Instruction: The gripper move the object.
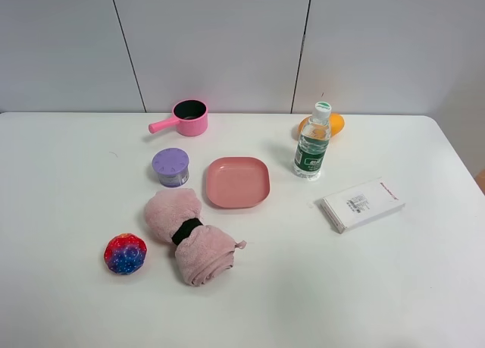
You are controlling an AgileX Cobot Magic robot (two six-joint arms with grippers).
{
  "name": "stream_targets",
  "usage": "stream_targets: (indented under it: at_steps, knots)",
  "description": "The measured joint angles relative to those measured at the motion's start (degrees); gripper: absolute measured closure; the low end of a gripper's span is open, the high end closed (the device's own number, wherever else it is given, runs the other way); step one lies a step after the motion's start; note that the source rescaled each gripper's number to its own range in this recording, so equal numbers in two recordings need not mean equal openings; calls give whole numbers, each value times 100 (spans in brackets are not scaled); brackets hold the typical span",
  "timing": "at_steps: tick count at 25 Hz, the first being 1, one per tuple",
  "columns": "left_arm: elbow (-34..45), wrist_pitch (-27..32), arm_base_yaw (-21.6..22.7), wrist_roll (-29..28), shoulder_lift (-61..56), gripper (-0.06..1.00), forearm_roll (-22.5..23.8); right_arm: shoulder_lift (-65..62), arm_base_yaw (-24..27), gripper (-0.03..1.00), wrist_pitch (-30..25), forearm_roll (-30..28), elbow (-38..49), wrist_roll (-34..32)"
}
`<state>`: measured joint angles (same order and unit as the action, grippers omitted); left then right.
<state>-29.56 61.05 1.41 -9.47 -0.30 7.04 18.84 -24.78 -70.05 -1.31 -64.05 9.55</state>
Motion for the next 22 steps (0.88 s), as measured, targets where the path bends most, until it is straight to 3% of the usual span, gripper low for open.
stream_targets:
  at_steps: [5,9,15,22]
  knots:
    - [0,0,0,0,0,-6,0,-224,583,49,0,812,722,31]
    - [0,0,0,0,0,-6,0,-342,763,49,0,1305,1311,-126]
    - [0,0,0,-5,0,-6,0,-347,764,49,77,803,2345,-438]
    - [0,-5,0,-5,0,-6,0,-337,764,49,775,563,3479,-669]
